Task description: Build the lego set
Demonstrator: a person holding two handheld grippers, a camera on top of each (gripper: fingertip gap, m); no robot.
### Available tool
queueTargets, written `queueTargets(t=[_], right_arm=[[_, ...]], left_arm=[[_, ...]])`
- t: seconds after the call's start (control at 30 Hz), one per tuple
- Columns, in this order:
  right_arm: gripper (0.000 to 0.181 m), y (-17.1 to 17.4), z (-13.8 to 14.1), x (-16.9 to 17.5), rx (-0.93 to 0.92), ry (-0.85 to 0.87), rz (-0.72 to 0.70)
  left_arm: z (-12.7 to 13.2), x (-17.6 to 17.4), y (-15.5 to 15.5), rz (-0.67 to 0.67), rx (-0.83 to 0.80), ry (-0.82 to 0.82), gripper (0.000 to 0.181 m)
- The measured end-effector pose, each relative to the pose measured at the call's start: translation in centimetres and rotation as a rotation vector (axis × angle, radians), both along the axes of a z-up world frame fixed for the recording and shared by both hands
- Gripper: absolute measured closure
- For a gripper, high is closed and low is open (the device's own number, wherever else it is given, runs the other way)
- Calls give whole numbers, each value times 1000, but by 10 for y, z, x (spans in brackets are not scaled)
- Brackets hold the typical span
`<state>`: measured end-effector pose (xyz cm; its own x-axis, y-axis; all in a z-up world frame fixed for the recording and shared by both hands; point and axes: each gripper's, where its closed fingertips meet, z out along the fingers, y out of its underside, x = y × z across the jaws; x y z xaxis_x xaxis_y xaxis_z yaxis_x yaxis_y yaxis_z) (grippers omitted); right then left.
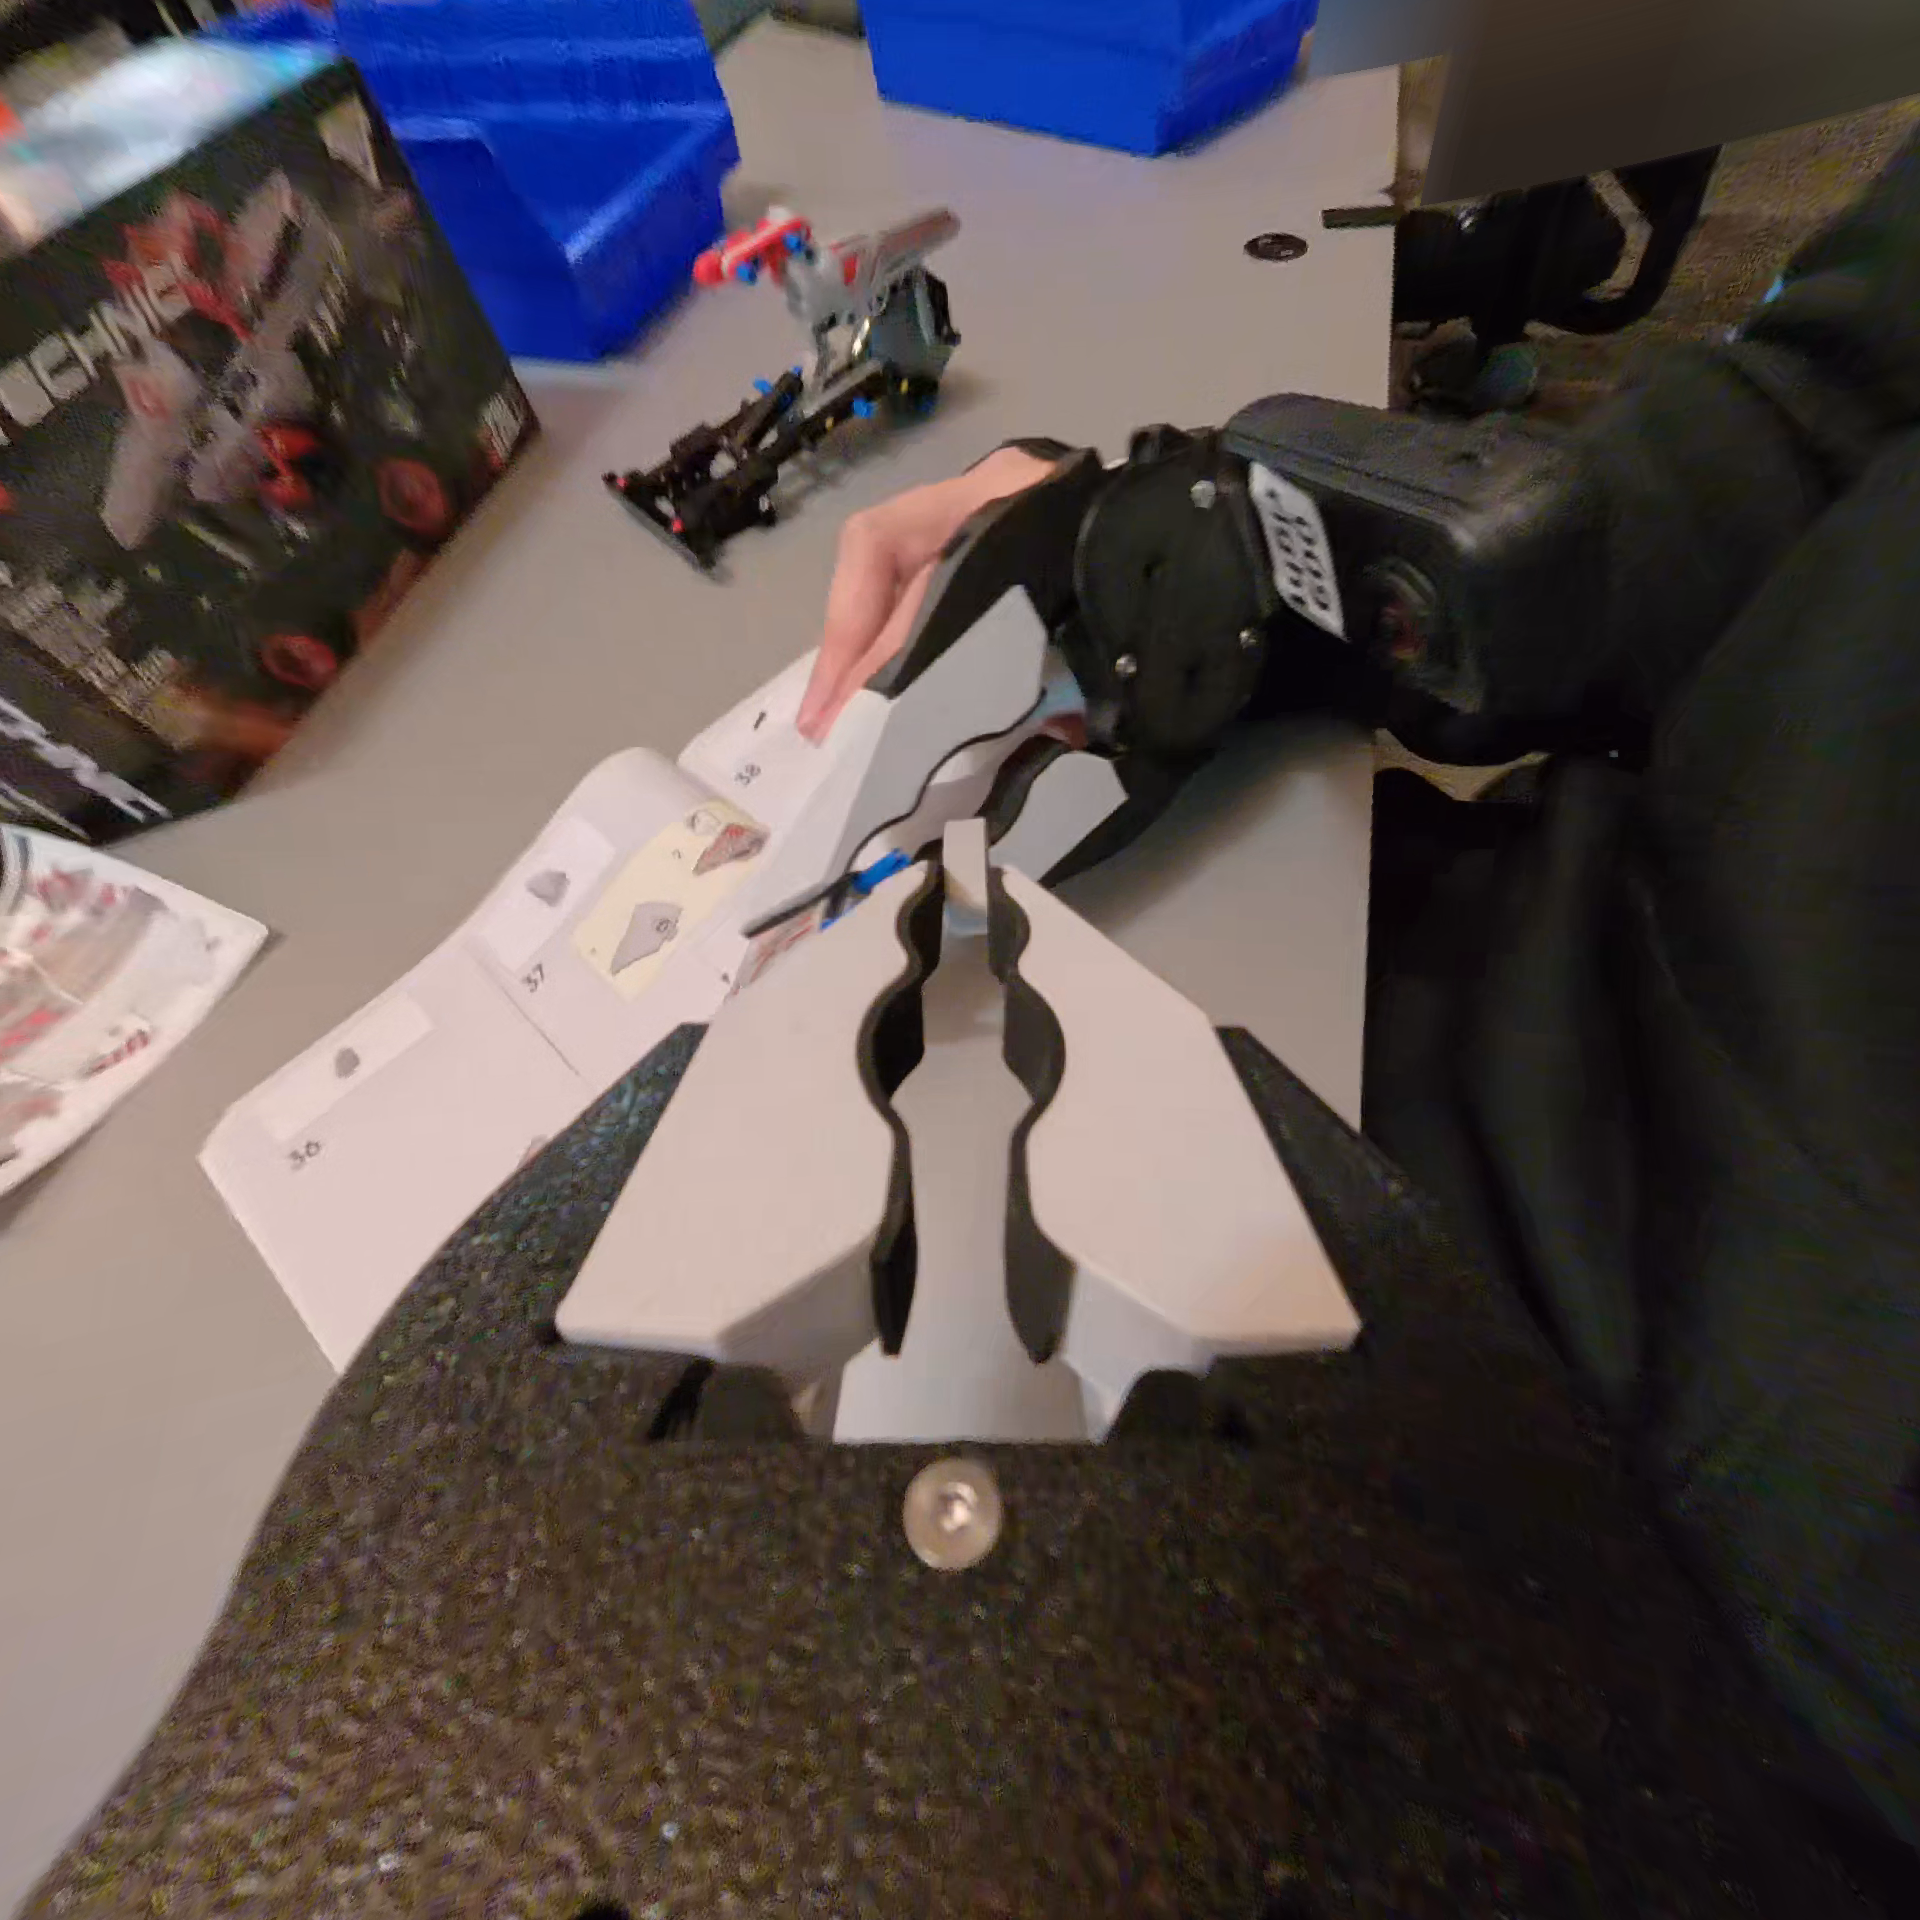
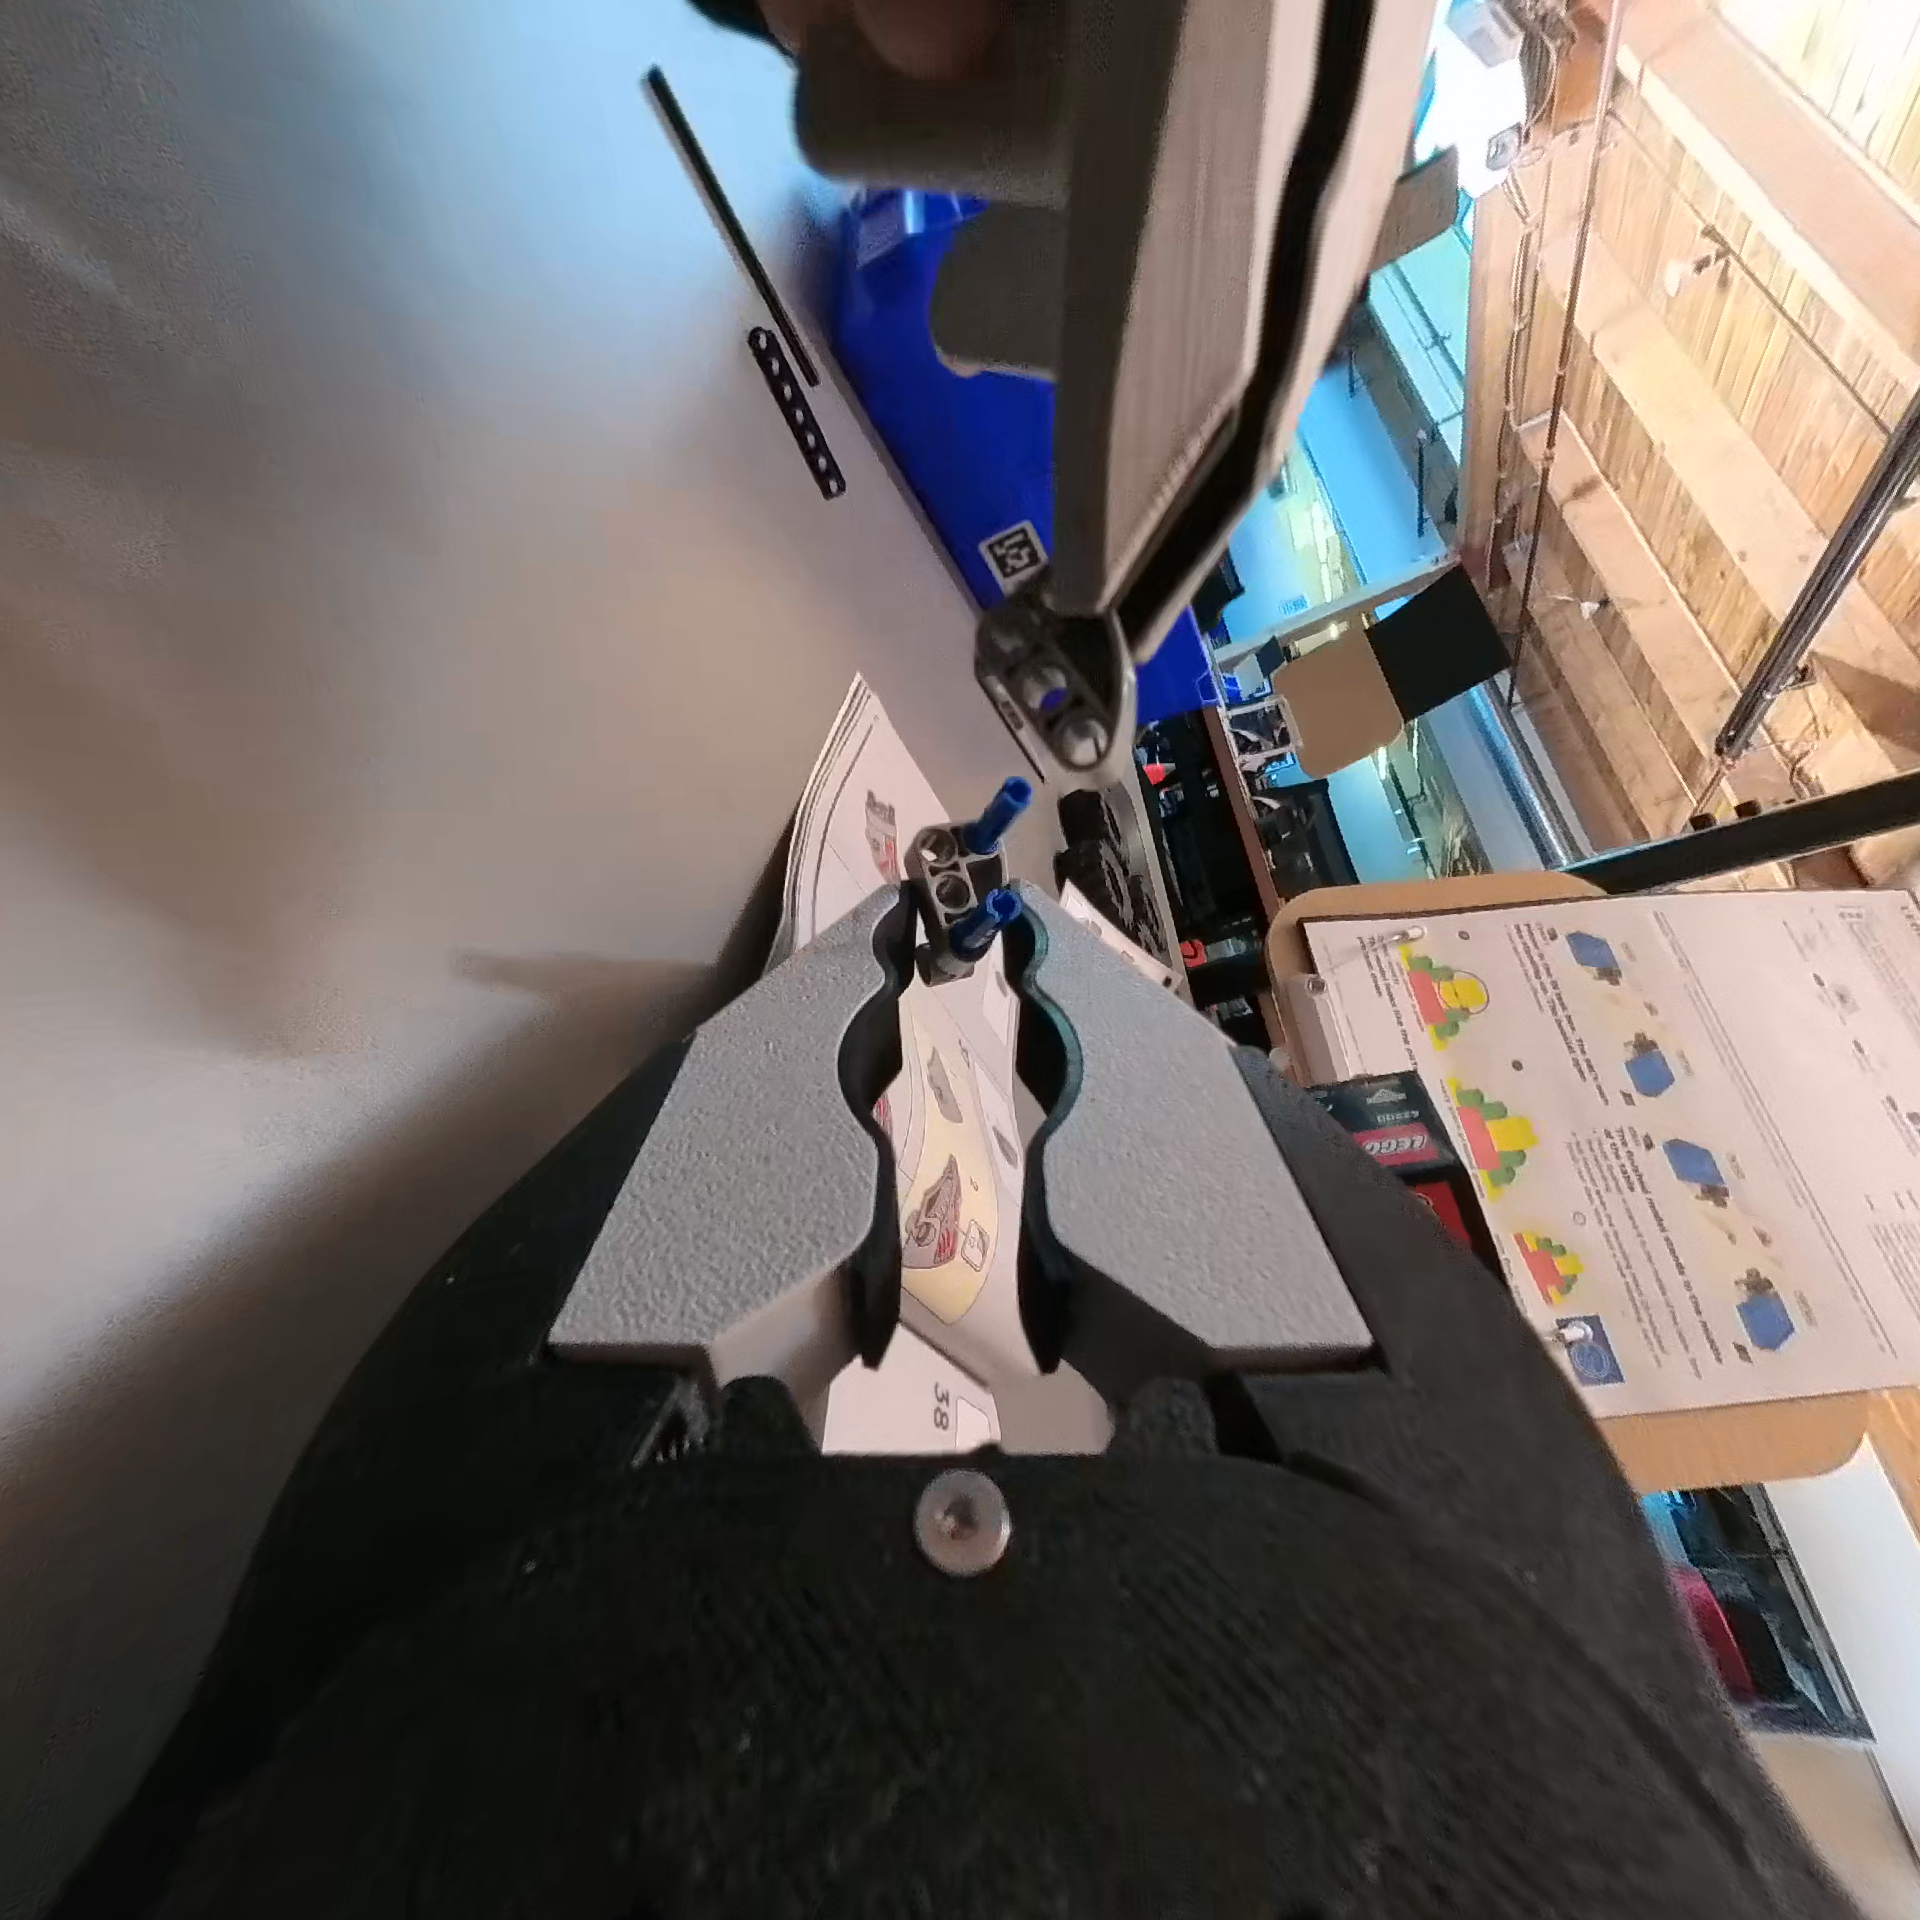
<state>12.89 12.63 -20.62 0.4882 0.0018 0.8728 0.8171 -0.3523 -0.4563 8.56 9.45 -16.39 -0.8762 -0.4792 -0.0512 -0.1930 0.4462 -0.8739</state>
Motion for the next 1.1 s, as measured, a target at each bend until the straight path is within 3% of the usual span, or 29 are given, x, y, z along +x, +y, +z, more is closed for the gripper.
queueTargets(t=[0.3, 0.7, 0.8, 0.9, 1.1], right_arm=[[168, 2, -2, -6, -10, 37, 41], [168, -3, -3, 2, -20, 19, 14], [168, -4, -2, 6, -14, 21, 3], [167, -9, -3, 17, -26, -13, -53], [168, -13, 8, 25, 28, -58, -95]], left_arm=[[-19, 8, -3, -78, 62, 270, 176], [-21, 18, -6, -87, 63, 330, 176], [-16, 15, -8, -94, 72, 270, 176], [-12, 5, -10, -139, 102, 108, 176], [-67, -6, 7, -189, 482, -275, 176]])
